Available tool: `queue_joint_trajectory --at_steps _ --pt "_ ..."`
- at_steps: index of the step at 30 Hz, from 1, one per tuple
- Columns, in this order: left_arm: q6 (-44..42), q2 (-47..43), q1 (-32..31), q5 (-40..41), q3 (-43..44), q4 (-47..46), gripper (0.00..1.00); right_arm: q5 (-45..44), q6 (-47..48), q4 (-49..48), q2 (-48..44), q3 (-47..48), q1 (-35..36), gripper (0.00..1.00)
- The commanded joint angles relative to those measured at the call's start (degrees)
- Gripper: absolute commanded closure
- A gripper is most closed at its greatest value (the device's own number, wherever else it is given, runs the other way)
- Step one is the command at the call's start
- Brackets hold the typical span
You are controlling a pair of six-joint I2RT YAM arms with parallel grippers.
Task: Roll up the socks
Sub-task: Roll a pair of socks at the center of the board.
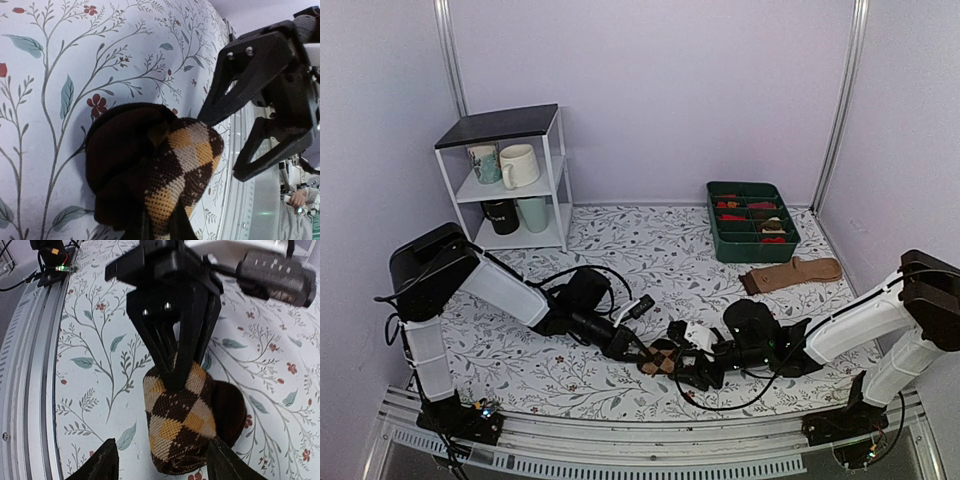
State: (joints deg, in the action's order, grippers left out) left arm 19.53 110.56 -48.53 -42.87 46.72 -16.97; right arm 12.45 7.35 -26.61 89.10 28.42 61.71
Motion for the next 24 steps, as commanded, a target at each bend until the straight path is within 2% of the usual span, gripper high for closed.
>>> queue_joint_trajectory --at_steps 1,6,12,24 --pt "-1.2 5.4 1.3 10.1 -3.2 12.2 1.0 -4.0 0.9 -4.8 -5.6 -0.2 0.6 0.41" --pt "-1.2 5.4 1.4 10.0 -3.4 12.2 1.0 -4.8 0.9 -4.8 -7.2 -0.8 0.6 0.41" --pt "-1.2 5.4 1.4 10.1 -3.3 12.1 1.0 1.6 0.5 -4.8 0.2 1.9 0.6 0.43" --pt "-1.1 5.3 1.4 10.1 -3.7 11.6 1.0 2.9 -2.3 -7.1 7.1 2.0 0.6 0.47"
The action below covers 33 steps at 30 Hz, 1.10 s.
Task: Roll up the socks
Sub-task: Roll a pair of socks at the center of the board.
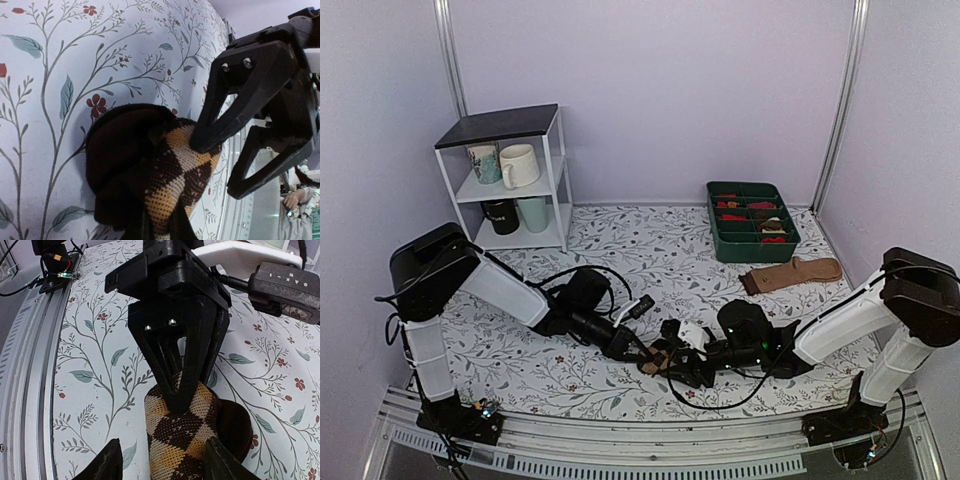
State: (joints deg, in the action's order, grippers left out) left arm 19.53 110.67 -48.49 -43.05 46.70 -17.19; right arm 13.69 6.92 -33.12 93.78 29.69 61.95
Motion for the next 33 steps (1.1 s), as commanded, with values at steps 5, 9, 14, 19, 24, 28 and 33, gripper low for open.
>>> queue_joint_trajectory --at_steps 5,9,14,19,24,28,33 --pt "-1.1 4.8 1.3 10.4 -3.6 11.7 1.0 2.1 -3.4 0.7 4.8 0.5 0.4 0.49" --pt "-1.2 4.6 1.3 10.5 -3.6 11.7 1.0 2.1 -4.7 2.3 6.0 -0.3 0.4 0.49" --pt "-1.1 4.9 1.3 10.5 -3.7 11.0 1.0 1.0 -5.5 4.8 7.8 -0.6 0.6 0.54" --pt "-1.0 4.0 1.3 11.3 -3.8 10.2 0.94 0.9 -6.5 8.1 10.3 0.9 0.6 0.76" --pt "-1.7 0.0 1.4 11.8 -3.6 8.0 0.83 0.6 -10.0 13.2 14.5 3.3 0.5 0.85" --pt "-2.7 -4.0 1.3 11.2 -3.5 3.4 0.62 -0.3 -13.8 16.1 16.4 4.1 0.2 0.86" --pt "-3.7 -8.5 1.4 10.4 -5.5 -2.5 0.53 -0.2 -16.2 18.6 16.9 4.2 -0.3 0.86"
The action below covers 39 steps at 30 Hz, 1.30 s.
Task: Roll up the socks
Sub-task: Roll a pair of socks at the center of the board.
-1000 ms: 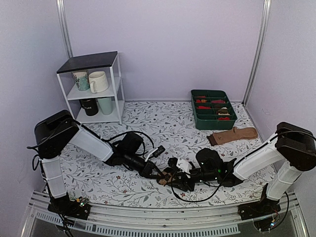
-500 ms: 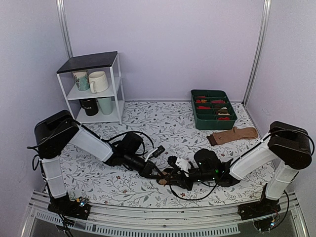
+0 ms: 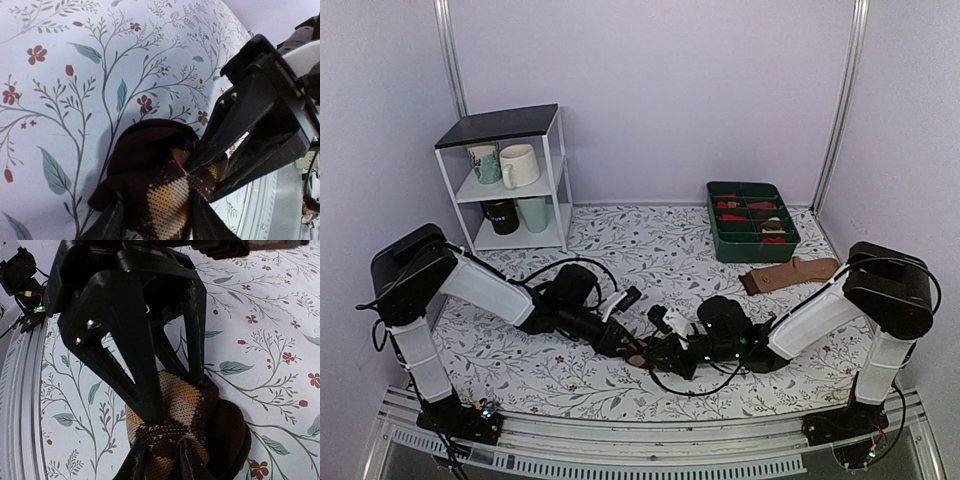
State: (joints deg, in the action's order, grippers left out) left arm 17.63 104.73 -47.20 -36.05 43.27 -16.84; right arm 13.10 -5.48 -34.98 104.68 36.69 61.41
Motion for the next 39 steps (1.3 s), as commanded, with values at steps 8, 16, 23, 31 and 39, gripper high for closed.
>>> queue_joint_trajectory --at_steps 8,16,23,31,39 --pt "-4.7 -14.1 0.0 4.2 -13.3 -13.3 0.45 5.5 -7.7 23.6 6.2 -2.5 -1.3 0.86" --pt "-16.1 -21.1 -2.1 2.1 -20.9 -23.5 0.45 11.0 -9.9 30.7 7.1 1.3 -3.1 0.86" --pt "-22.5 -14.9 -2.5 1.8 -18.6 -23.4 0.35 13.1 -9.9 34.3 9.1 4.3 -4.0 0.86" --pt "-26.3 -10.0 -3.1 2.3 -16.6 -19.8 0.35 14.5 -8.4 37.9 10.8 6.9 -5.7 0.86" --pt "-27.7 -6.1 -4.3 5.7 -14.3 -16.3 0.34 14.7 -7.9 39.4 11.1 7.5 -6.4 0.86"
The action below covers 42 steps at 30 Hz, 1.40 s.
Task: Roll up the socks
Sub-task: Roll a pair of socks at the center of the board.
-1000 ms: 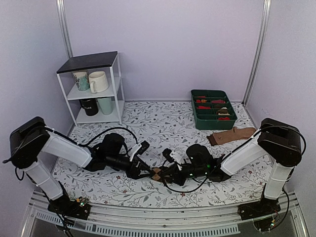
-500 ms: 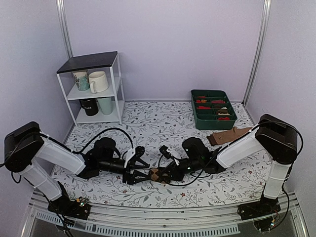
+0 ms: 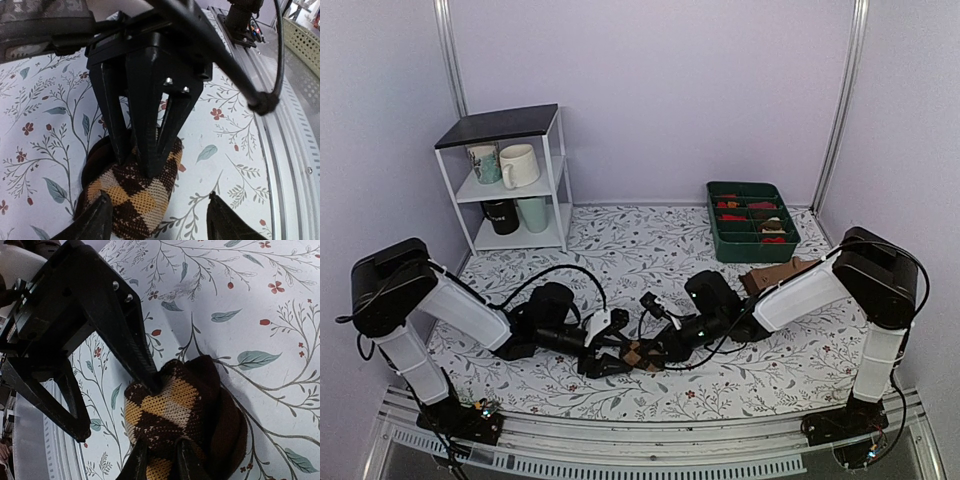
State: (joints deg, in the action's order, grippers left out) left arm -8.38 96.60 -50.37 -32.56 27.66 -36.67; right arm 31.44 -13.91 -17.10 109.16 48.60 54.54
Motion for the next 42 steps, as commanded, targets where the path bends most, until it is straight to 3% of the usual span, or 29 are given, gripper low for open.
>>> queue_joint_trajectory --at_steps 1,8,12,21,24,30,37,42 --pt "-1.8 2.3 -1.1 2.7 1.8 4.1 0.35 -3.4 0.5 21.6 6.7 -4.3 0.4 0.86" --pt "-1.2 5.0 -1.4 5.4 2.8 6.6 0.35 -2.9 0.8 22.1 6.9 -3.8 0.1 0.86" --pt "0.1 6.5 -1.5 6.5 2.9 7.4 0.4 -2.8 1.3 22.8 7.2 -3.3 -0.2 0.86" --pt "2.7 9.7 -1.7 4.9 3.9 9.9 0.79 -2.6 2.0 24.6 7.4 -1.9 -0.5 0.86" --pt "3.8 10.4 -1.8 4.2 4.3 11.0 1.0 -2.4 2.0 25.1 7.0 -1.3 -0.6 0.86" --pt "6.3 12.0 -2.0 3.6 4.6 13.4 1.0 -2.9 1.3 25.4 4.5 1.7 -1.5 0.84" --pt "8.5 13.5 -1.9 3.6 5.6 16.0 1.0 -7.3 2.2 23.8 -2.0 6.4 -2.6 0.55" --pt "9.2 13.8 -1.9 3.5 6.5 17.7 1.0 -10.5 4.6 20.3 -9.6 6.2 -3.6 0.48"
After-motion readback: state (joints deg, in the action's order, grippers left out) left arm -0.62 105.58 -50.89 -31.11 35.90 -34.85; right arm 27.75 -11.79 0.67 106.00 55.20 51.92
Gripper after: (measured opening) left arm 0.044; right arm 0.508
